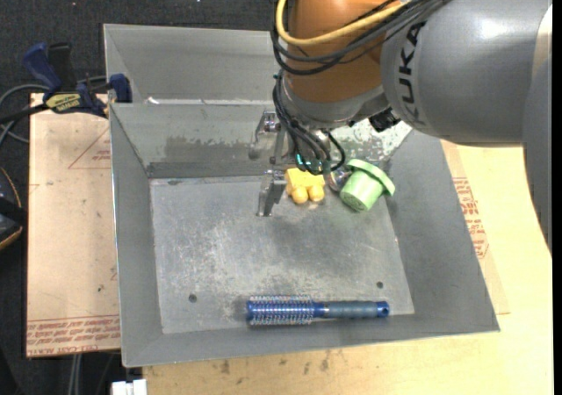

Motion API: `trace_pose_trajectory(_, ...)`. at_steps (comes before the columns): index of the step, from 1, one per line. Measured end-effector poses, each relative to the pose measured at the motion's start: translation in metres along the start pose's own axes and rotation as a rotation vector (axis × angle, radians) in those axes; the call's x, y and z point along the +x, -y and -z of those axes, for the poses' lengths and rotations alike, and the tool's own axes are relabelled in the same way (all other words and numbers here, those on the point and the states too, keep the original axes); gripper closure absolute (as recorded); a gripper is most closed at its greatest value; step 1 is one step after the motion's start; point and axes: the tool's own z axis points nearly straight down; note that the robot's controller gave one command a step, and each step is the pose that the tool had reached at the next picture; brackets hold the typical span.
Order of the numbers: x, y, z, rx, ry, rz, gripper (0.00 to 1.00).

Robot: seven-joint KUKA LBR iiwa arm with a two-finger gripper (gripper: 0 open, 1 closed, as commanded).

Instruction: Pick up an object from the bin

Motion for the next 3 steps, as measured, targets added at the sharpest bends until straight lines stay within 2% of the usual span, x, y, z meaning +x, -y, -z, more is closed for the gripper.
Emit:
trace_pose_trajectory(1,0.067,-0.052,-0.095,0.0,-0.003,0.139,0.0)
trace_pose_trajectory(2,-0.008,0.021,-0.127,0.004,0.009,0.363,0.0)
trace_pose_trajectory(3,0.021,-0.032,-0.168,0.004,0.015,0.559,0.0)
